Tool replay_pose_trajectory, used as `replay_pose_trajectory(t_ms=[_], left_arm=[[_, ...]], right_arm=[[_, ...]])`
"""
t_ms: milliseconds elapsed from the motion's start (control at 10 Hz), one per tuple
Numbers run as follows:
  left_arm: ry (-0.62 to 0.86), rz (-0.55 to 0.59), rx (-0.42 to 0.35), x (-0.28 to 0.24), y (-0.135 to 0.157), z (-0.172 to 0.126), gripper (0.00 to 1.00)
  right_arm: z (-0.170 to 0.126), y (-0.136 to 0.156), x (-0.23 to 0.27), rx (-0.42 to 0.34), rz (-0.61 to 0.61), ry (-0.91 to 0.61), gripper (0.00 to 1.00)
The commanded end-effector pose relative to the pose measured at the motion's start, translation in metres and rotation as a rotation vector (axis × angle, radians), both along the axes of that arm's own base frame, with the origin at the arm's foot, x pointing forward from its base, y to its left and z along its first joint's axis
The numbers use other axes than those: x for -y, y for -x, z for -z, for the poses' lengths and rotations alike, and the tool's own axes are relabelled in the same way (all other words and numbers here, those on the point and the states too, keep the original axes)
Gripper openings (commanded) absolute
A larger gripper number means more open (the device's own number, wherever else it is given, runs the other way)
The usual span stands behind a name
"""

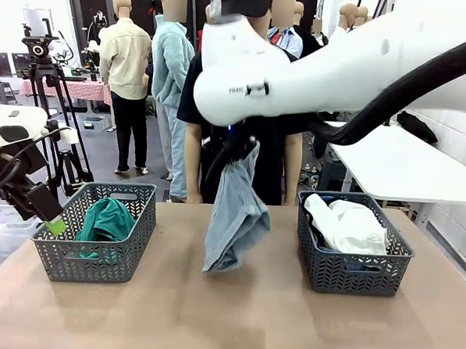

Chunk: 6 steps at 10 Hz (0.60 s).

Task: Sort the tops and bottoms.
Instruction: Lift clothes from the center of the table with your right hand.

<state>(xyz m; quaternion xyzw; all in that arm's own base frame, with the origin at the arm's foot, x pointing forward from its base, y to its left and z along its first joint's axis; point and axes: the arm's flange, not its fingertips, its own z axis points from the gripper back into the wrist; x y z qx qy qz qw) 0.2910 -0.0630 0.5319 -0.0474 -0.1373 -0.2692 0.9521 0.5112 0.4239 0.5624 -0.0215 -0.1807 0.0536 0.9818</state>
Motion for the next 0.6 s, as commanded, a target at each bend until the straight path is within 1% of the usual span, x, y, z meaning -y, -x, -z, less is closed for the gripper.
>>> replay_pose_trajectory(t_ms=[0, 100, 200, 300, 500], left_arm=[[0.004, 0.008, -0.003, -0.003, 0.002, 0.004, 1.0], [0.004, 0.008, -0.003, -0.003, 0.002, 0.004, 1.0], [0.004, 0.008, -0.003, -0.003, 0.002, 0.004, 1.0], [0.004, 0.008, -0.003, -0.003, 0.002, 0.004, 1.0], [0.004, 0.008, -0.003, -0.003, 0.002, 0.004, 1.0]], right_arm=[[-0.012, 0.015, 0.004, 0.059, 0.008, -0.01, 0.0], [-0.029, 0.025, 0.004, 0.104, -0.047, -0.054, 0.0], [-0.034, 0.028, 0.007, 0.127, -0.124, -0.105, 0.0], [-0.032, 0.018, -0.002, 0.05, -0.021, -0.029, 0.0], [-0.032, 0.018, -0.002, 0.05, -0.021, -0.029, 0.0]])
